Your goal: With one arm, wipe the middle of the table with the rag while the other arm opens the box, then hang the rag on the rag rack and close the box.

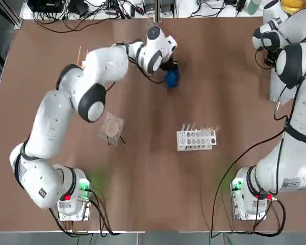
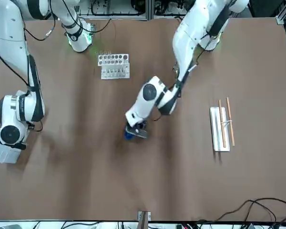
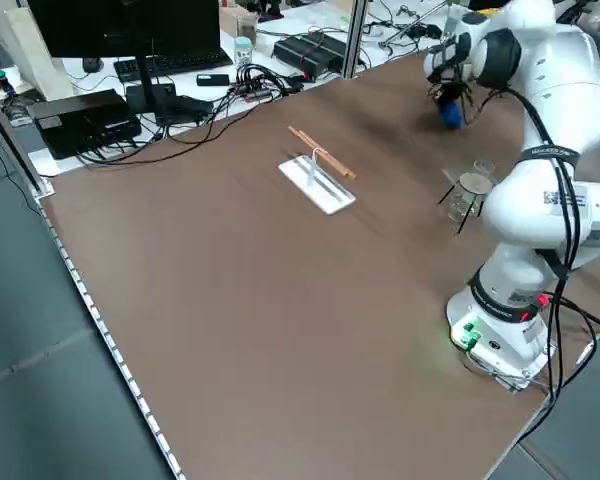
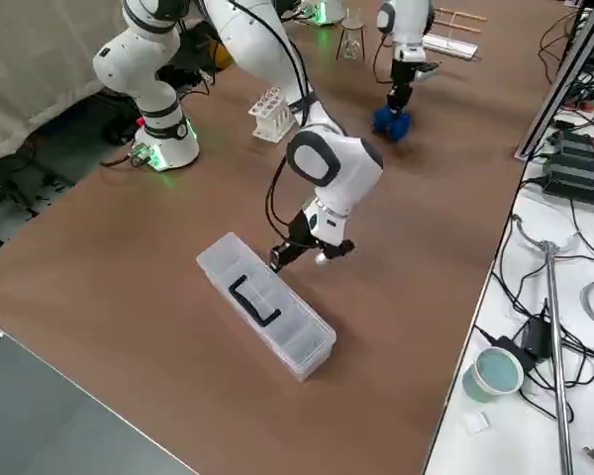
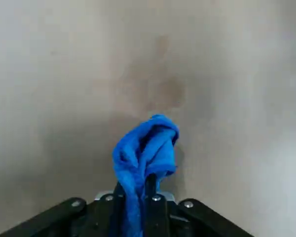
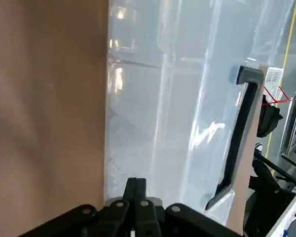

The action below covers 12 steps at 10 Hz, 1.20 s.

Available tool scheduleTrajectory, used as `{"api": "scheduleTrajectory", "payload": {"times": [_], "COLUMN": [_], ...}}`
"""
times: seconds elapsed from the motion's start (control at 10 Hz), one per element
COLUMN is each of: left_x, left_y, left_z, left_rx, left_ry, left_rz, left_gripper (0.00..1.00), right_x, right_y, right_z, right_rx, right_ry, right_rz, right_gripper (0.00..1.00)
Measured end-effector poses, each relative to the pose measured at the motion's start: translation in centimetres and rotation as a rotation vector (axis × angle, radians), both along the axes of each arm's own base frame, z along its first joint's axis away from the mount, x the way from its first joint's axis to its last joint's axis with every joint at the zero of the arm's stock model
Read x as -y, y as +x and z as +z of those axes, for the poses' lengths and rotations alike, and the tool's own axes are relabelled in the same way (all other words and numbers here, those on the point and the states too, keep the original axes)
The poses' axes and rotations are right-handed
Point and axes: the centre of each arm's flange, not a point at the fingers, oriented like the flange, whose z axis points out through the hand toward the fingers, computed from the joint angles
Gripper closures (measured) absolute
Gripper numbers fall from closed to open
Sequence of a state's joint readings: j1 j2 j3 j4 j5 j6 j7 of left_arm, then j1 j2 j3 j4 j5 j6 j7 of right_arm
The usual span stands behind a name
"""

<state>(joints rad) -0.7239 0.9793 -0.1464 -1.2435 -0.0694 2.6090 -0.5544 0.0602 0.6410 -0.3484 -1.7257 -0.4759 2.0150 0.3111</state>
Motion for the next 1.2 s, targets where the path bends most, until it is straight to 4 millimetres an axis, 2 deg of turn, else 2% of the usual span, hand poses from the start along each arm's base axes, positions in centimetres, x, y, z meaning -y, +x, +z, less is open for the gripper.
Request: {"api": "scheduleTrajectory", "payload": {"times": [0.2,0.3,0.4,0.7,0.8,1.0,1.2], "left_x": [0.4,0.4,0.4,0.0,-0.5,-2.0,-3.5], "left_y": [1.3,2.1,2.7,3.4,3.9,5.3,6.7], "left_z": [1.6,1.7,1.1,-2.7,-3.1,-3.3,-2.1], "left_rx": [0.007,-0.004,-0.017,-0.042,-0.045,-0.068,-0.138], "left_ry": [-0.081,-0.105,-0.121,-0.129,-0.13,-0.11,-0.061], "left_rz": [0.06,0.097,0.138,0.2,0.214,0.237,0.253], "left_gripper": [0.86,0.86,0.86,0.86,0.86,0.86,0.86], "right_x": [-0.1,0.0,0.0,0.1,0.1,0.2,0.2], "right_y": [-0.1,-0.1,-0.1,0.0,0.0,0.0,0.0], "right_z": [0.1,0.3,0.3,0.7,0.8,0.9,1.0], "right_rx": [0.004,0.005,0.003,-0.013,-0.017,-0.02,-0.021], "right_ry": [-0.002,-0.005,-0.009,-0.012,-0.01,-0.009,-0.01], "right_rz": [0.006,0.007,0.011,0.012,0.014,0.015,0.014], "right_gripper": [0.99,0.99,0.99,0.99,0.99,0.99,0.99]}}
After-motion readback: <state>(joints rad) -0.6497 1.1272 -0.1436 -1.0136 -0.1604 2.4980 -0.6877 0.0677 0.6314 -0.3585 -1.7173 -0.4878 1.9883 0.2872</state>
